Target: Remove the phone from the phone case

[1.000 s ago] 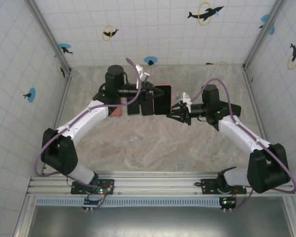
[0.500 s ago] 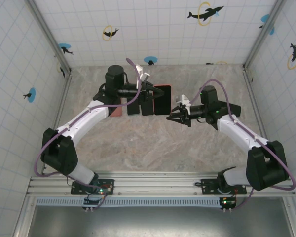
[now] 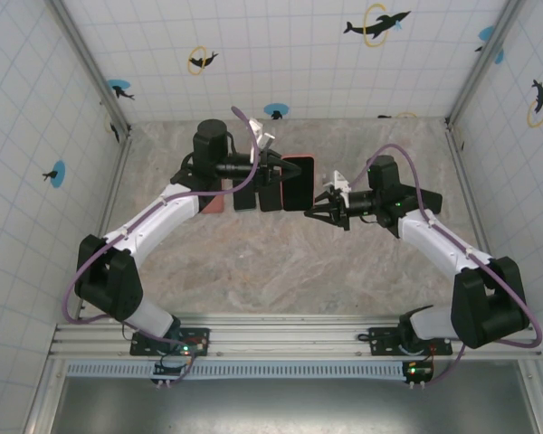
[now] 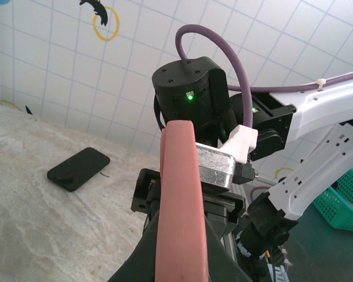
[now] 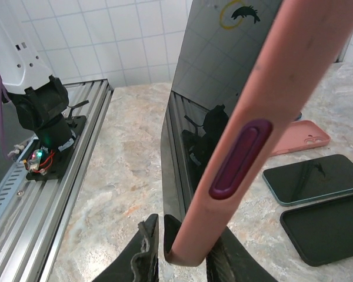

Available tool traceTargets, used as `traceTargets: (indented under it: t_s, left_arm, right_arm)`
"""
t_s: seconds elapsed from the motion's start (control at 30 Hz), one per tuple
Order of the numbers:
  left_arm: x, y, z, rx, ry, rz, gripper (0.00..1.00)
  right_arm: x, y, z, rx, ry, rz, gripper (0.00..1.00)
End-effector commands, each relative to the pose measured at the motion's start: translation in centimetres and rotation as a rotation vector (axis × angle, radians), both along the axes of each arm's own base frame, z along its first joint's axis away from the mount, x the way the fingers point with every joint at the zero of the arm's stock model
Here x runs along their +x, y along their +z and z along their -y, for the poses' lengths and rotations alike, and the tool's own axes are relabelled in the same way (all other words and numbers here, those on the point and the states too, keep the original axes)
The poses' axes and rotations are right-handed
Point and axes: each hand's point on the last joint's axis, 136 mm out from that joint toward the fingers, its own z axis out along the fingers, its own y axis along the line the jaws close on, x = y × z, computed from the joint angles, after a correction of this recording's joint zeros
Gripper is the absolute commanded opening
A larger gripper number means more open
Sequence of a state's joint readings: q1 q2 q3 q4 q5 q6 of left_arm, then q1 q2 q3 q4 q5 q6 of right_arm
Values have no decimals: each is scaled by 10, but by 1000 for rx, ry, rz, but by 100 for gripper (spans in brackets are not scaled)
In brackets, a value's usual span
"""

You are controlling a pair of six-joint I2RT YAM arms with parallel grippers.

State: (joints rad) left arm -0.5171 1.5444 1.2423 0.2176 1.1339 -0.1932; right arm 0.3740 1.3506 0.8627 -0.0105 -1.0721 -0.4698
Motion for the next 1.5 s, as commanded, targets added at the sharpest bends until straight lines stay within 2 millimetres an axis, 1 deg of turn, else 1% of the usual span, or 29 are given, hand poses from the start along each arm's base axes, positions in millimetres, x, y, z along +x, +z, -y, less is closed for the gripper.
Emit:
traceTargets:
  t_s: [0.0, 0.03, 0.1, 0.2, 0.27, 0.33, 0.37, 0.43, 0.47, 0.6, 0.7, 0.8, 0.9, 0.93, 1.0, 1.13, 1.27, 1.33, 1.4, 1.47]
  left_arm:
    - [-8, 15, 1, -39, -38, 44, 0]
    - [-8, 15, 0, -40, -38, 43, 0]
    - [-9, 14, 1, -39, -40, 37, 0]
    - [-10, 14, 0, -38, -45, 25, 0]
    - [-11, 14, 0, -37, -50, 10, 0]
    - [-14, 14, 1, -36, -70, -27, 0]
    - [-16, 14, 2, -36, -80, -45, 0]
    - [-21, 12, 5, -28, -98, -69, 0]
    - [-23, 10, 6, -24, -105, -82, 0]
    - [-36, 3, 14, -11, -145, -135, 0]
    - [-42, -2, 19, -1, -169, -164, 0]
    - [-45, -4, 21, 5, -185, -186, 0]
    - [-47, -4, 21, 5, -188, -188, 0]
    - [-47, -4, 21, 5, -185, -189, 0]
    - [-47, -3, 21, 4, -186, -188, 0]
    - [-47, -4, 21, 0, -190, -190, 0]
    - [-46, -3, 21, -3, -185, -184, 0]
    - [-40, -2, 21, -6, -148, -158, 0]
    - [-25, 1, 16, -18, -78, -126, 0]
    - [-14, 9, 13, -49, -23, -112, 0]
  right_arm:
    - [1, 12, -3, 26, 17, 33, 19]
    - [1, 12, -3, 25, 16, 34, 17]
    - [1, 10, -3, 18, 14, 40, 14]
    - [3, 7, -2, -10, 5, 75, 13]
    - [6, 4, -2, -48, -6, 125, 13]
    - [12, 6, -2, -82, -36, 215, 12]
    - [17, 9, -2, -89, -60, 261, 11]
    - [24, 23, -1, -60, -112, 341, 10]
    - [30, 35, -1, -30, -148, 392, 9]
    - [41, 58, -1, -8, -220, 524, 8]
    - [49, 70, -1, -25, -270, 626, 7]
    - [55, 81, 2, -15, -321, 682, 6]
    - [60, 84, 2, -33, -352, 723, 6]
    - [60, 86, 2, -28, -366, 730, 6]
    - [60, 99, 7, 40, -407, 715, 6]
    - [64, 100, 12, 34, -458, 725, 6]
    - [58, 113, 14, 118, -451, 674, 6]
    - [54, 109, 11, 122, -417, 638, 6]
    - [48, 101, 12, 122, -401, 599, 7]
    - [46, 92, 17, 118, -397, 539, 8]
